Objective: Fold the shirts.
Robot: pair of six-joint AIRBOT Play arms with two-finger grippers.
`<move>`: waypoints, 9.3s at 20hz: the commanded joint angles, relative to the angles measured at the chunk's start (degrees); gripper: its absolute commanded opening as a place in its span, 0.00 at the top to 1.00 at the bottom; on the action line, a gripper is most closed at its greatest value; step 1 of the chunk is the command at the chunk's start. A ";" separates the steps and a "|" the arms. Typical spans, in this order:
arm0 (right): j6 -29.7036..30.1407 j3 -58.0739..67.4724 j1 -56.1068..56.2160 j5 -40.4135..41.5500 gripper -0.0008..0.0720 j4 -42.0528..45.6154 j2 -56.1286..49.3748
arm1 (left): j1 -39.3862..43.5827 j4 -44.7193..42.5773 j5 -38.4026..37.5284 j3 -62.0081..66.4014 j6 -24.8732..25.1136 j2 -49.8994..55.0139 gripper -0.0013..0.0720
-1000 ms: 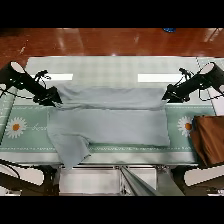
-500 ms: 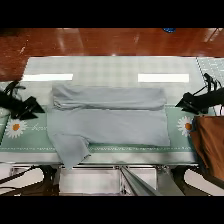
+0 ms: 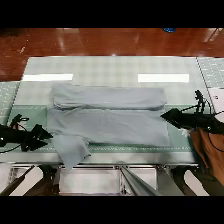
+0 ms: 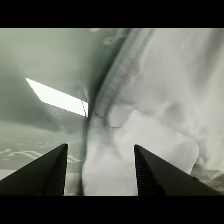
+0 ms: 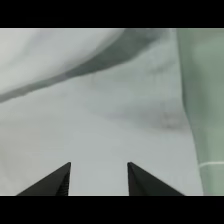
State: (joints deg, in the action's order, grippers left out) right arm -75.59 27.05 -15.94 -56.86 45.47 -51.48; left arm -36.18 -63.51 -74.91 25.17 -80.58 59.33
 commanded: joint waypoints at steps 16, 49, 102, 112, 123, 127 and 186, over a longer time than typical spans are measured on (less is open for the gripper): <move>-8.41 -4.24 -17.51 -25.14 0.42 22.58 0.96 | 12.74 4.66 4.20 -4.33 2.16 5.22 0.96; 5.38 27.36 -4.90 -10.86 0.95 -12.22 -30.27 | 21.03 10.64 1.79 48.13 -2.97 27.96 0.96; -7.30 20.68 3.43 -12.41 0.95 7.32 10.60 | 71.04 11.32 26.60 54.69 -1.84 38.36 0.96; -7.91 20.68 3.43 -12.70 0.95 5.16 14.43 | 87.43 21.09 16.76 78.18 -6.29 58.14 0.96; -7.93 26.08 24.17 0.63 0.95 0.90 1.66 | 53.70 6.29 5.97 79.01 -8.63 33.48 0.96; -7.96 37.40 36.09 6.21 0.95 0.61 -14.88 | 46.25 -9.75 5.25 71.08 -8.61 13.03 0.96; -15.08 80.37 21.07 -20.04 0.96 8.41 -30.67 | 37.33 -0.50 23.08 17.40 -10.16 -12.57 0.96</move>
State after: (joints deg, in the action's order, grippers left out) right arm -85.32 99.46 9.69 -70.32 47.48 -84.14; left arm 1.13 -64.03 -51.83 42.59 -90.74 46.76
